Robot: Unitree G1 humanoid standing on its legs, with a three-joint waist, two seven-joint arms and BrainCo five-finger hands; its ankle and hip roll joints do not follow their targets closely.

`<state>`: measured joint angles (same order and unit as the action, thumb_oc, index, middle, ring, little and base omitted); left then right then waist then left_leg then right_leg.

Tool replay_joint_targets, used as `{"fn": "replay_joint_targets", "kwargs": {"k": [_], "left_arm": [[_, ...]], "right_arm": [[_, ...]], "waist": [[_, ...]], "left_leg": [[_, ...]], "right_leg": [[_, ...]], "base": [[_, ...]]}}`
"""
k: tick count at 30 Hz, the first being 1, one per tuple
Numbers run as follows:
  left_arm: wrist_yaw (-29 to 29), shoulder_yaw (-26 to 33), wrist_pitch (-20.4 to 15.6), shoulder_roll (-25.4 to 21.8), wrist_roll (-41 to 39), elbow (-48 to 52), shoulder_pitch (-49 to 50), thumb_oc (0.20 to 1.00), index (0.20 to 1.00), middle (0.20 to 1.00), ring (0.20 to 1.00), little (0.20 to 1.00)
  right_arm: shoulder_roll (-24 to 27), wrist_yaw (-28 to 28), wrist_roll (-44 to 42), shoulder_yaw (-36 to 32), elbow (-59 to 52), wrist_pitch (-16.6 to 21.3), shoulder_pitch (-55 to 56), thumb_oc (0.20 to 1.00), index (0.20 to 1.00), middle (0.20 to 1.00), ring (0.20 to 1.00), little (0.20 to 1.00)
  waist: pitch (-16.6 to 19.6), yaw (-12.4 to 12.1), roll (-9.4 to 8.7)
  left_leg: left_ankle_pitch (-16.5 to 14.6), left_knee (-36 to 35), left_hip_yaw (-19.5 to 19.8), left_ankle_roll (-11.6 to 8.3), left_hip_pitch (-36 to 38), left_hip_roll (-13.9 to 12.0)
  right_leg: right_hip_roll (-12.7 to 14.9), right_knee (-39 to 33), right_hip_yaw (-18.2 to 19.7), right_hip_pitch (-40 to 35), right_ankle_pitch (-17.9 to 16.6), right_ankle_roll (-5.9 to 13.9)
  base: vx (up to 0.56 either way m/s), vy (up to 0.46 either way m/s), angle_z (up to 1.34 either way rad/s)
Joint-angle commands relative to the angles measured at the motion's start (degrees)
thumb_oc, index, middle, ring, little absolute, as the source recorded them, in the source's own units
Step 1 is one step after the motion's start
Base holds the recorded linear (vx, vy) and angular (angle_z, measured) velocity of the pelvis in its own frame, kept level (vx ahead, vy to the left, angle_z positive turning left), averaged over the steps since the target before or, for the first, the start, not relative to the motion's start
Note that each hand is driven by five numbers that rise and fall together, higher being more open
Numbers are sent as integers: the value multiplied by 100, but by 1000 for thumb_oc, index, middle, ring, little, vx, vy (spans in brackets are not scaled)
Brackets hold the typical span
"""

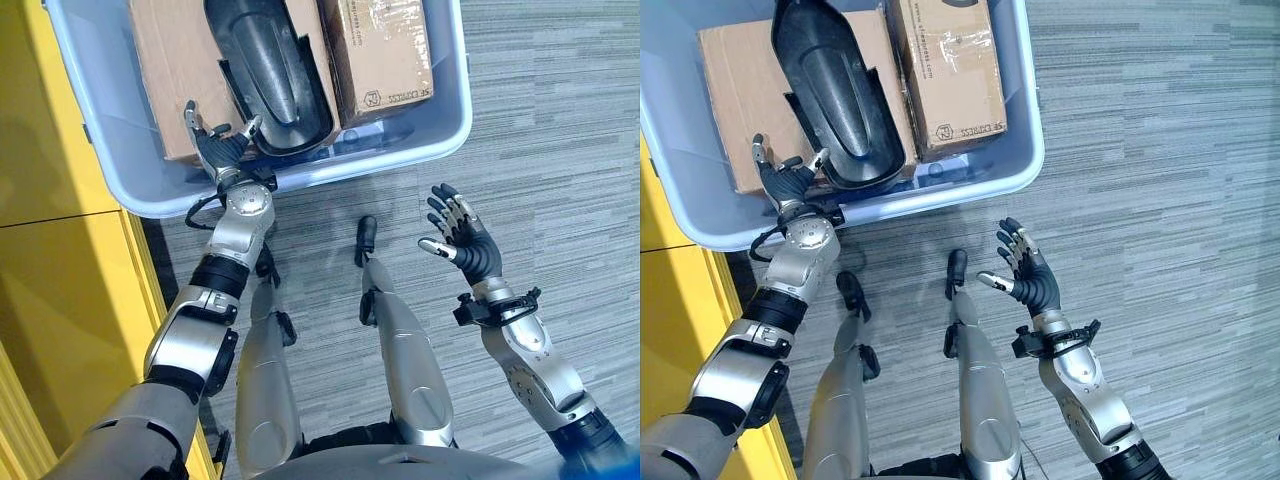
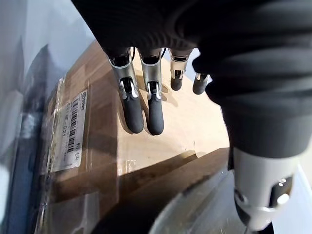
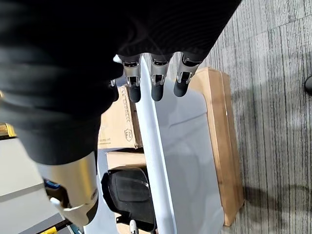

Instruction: Move parts from the plastic box to the shelf.

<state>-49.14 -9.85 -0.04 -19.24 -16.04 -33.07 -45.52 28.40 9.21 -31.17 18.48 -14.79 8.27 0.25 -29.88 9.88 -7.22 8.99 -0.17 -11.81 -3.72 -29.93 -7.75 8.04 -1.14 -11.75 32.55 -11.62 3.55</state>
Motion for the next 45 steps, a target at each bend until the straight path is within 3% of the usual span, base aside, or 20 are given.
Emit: {"fn": "replay_joint_targets", "kwargs": {"k": [1,19,41,42,43,44,45], "left_arm": [[-1,56,81,-108,491,-340,-72,1000,1000,1000,1000,1000],[65,61,59,-68,-294,-1433,-657,1000,1000,1000,1000,1000],[301,-397,217,-109,-418,-2674,-1524,1000,1000,1000,1000,1000],[328,-366,198,-95,-517,-2808,-1602,589,589,589,589,589],[330,-366,195,-96,-519,-2814,-1608,523,523,523,523,523],[348,-366,190,-99,-576,-2840,-1649,200,200,200,200,200],[361,-329,172,-108,-664,-2886,-1664,200,200,200,200,200]], "right_arm": [[183,-22,68,-269,-352,256,45,1000,1000,1000,1000,1000],[377,-25,-94,-310,-463,317,209,1000,1000,1000,1000,1000],[625,-65,-247,-238,-528,406,272,1000,1000,1000,1000,1000],[643,-68,-261,-244,-527,410,285,1000,1000,1000,1000,1000],[643,-69,-261,-246,-527,410,284,1000,1000,1000,1000,1000],[646,-68,-280,-249,-518,407,284,1000,1000,1000,1000,1000],[633,-72,-307,-249,-513,410,298,1000,1000,1000,1000,1000]], "waist": [[90,166,-43],[13,269,81],[8,455,172],[8,483,176],[8,483,178],[8,493,183],[8,500,185]], "left_leg": [[-724,471,434,-132,380,-124],[-701,469,393,-134,206,-137],[-699,465,297,-132,-242,-115],[-704,491,285,-130,-310,-116],[-706,494,285,-130,-315,-116],[-709,502,287,-129,-340,-117],[-716,510,285,-125,-360,-119]], "right_leg": [[260,702,403,-88,638,597],[213,835,483,211,700,582],[127,1023,638,899,766,580],[112,1045,658,986,768,579],[112,1048,658,992,768,579],[103,1047,664,1015,772,580],[100,1046,675,1042,775,579]], "base": [[0,0,0],[5,-4,-2],[6,-2,-2],[7,2,-6],[12,-4,-8],[9,-7,-8],[10,-10,-5]]}}
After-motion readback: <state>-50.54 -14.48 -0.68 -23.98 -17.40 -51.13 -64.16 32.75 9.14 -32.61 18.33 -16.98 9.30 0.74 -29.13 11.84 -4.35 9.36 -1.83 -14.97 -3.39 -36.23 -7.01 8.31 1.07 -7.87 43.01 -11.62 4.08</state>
